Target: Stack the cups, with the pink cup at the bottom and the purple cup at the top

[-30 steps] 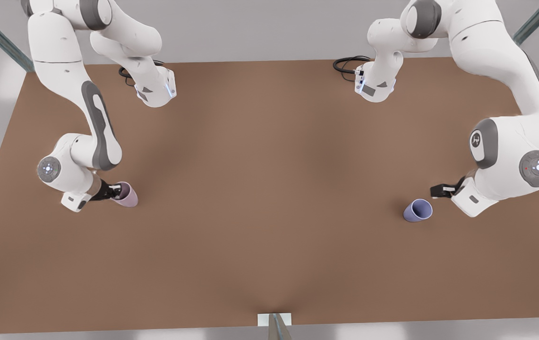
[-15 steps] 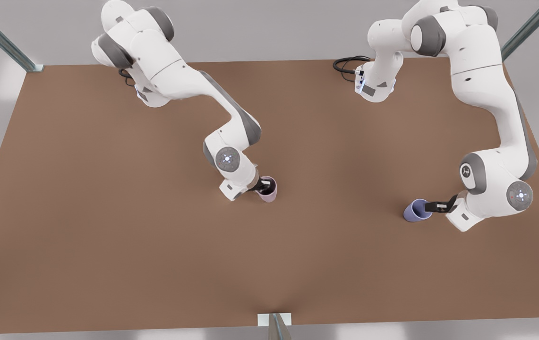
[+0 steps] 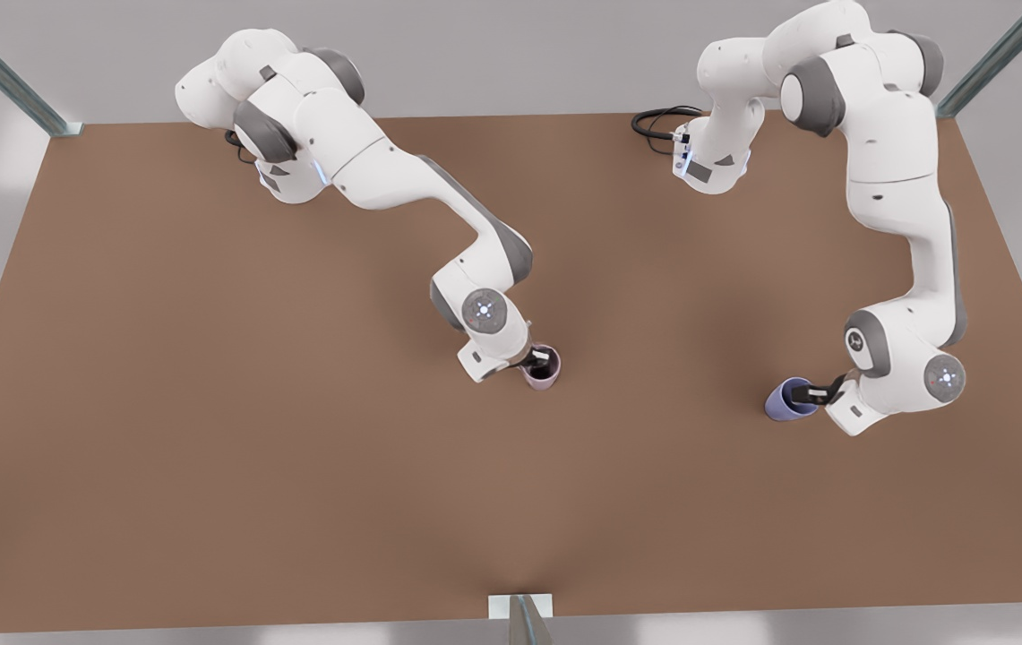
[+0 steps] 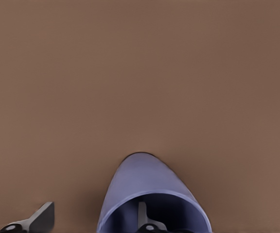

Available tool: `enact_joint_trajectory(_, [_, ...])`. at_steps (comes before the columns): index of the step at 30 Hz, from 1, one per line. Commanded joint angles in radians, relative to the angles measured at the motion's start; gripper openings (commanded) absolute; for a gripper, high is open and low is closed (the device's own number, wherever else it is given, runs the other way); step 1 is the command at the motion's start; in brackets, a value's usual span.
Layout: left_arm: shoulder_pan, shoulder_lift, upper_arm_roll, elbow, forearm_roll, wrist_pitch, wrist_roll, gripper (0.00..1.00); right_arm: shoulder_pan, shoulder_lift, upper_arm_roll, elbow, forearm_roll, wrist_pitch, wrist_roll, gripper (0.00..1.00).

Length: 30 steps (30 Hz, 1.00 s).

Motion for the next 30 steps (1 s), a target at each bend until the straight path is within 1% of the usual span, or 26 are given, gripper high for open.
enact_joint_trajectory(1, [0.0,0.0,0.0,0.0,-0.011,0.0,-0.001,0.3,0.002,0.0,-0.007,0.002,0.0,-0.002,-0.002,0.49])
enact_joint_trajectory(2, [0.0,0.0,0.0,0.0,-0.011,-0.003,0.0,0.24,0.003,0.0,-0.007,-0.001,0.002,0.0,0.0,0.53])
enact_joint_trajectory(3, [0.0,0.0,0.0,0.0,-0.011,-0.006,-0.001,0.21,0.011,0.0,-0.011,-0.002,0.003,0.003,0.0,0.53])
enact_joint_trajectory(6, [0.0,-0.002,0.0,0.0,-0.011,-0.008,-0.001,0.21,0.013,0.0,-0.019,0.0,0.003,0.003,0.008,0.52])
enact_joint_trajectory(8, [0.0,-0.002,0.0,0.002,-0.012,-0.008,-0.001,0.21,0.016,-0.009,-0.021,-0.002,0.003,-0.009,0.008,0.58])
enact_joint_trajectory(10, [0.0,-0.002,0.0,0.002,-0.012,-0.008,-0.001,0.21,0.037,-0.025,-0.036,0.0,0.005,-0.029,0.006,0.59])
enact_joint_trajectory(15, [-0.002,-0.008,0.0,0.003,-0.012,-0.015,-0.011,0.21,0.036,-0.068,-0.037,-0.008,0.006,-0.046,0.002,0.59])
enact_joint_trajectory(17, [-0.003,-0.025,0.0,0.009,-0.011,-0.04,-0.011,0.21,0.022,-0.117,-0.053,-0.024,-0.003,-0.08,-0.029,0.59])
enact_joint_trajectory(18, [-0.003,-0.041,-0.002,0.011,-0.012,-0.057,-0.018,0.21,-0.027,-0.193,-0.057,-0.076,-0.005,-0.115,-0.13,0.64])
enact_joint_trajectory(19, [-0.009,-0.06,-0.003,0.017,-0.012,-0.071,-0.038,0.21,-0.099,-0.299,-0.056,-0.176,-0.005,-0.117,-0.244,0.67])
enact_joint_trajectory(20, [-0.015,-0.081,-0.011,0.048,-0.011,-0.132,-0.089,0.21,-0.17,-0.396,-0.056,-0.264,-0.006,-0.137,-0.369,0.78])
enact_joint_trajectory(21, [-0.017,-0.107,-0.021,0.049,-0.011,-0.155,-0.118,0.21,-0.252,-0.454,-0.057,-0.278,-0.02,-0.226,-0.529,0.85])
enact_joint_trajectory(22, [-0.028,-0.133,-0.049,0.055,-0.011,-0.178,-0.181,0.21,-0.351,-0.534,-0.057,-0.307,-0.046,-0.322,-0.626,1.0])
enact_joint_trajectory(23, [-0.047,-0.153,-0.054,0.063,-0.011,-0.198,-0.216,0.21,-0.444,-0.587,-0.057,-0.313,-0.067,-0.403,-0.632,1.0])
enact_joint_trajectory(24, [-0.093,-0.169,-0.054,0.084,-0.009,-0.242,-0.29,0.21,-0.553,-0.618,-0.06,-0.305,-0.069,-0.431,-0.652,1.0])
enact_joint_trajectory(25, [-0.127,-0.18,-0.054,0.09,-0.009,-0.255,-0.336,0.21,-0.593,-0.63,-0.063,-0.291,-0.078,-0.448,-0.739,1.0])
enact_joint_trajectory(26, [-0.184,-0.189,-0.054,0.113,-0.011,-0.285,-0.414,0.21,-0.636,-0.658,-0.065,-0.279,-0.139,-0.45,-0.807,1.0])
enact_joint_trajectory(27, [-0.228,-0.199,-0.055,0.12,-0.011,-0.304,-0.485,0.21,-0.647,-0.7,-0.063,-0.268,-0.187,-0.497,-0.841,1.0])
enact_joint_trajectory(28, [-0.281,-0.201,-0.057,0.12,-0.012,-0.305,-0.55,0.21,-0.682,-0.733,-0.057,-0.27,-0.189,-0.508,-0.845,1.0])
enact_joint_trajectory(29, [-0.301,-0.204,-0.069,0.121,-0.012,-0.305,-0.596,0.21,-0.687,-0.744,-0.059,-0.267,-0.189,-0.537,-0.886,1.0])
enact_joint_trajectory(30, [-0.301,-0.219,-0.127,0.121,-0.014,-0.308,-0.676,0.21,-0.728,-0.739,-0.057,-0.256,-0.189,-0.552,-0.897,1.0])
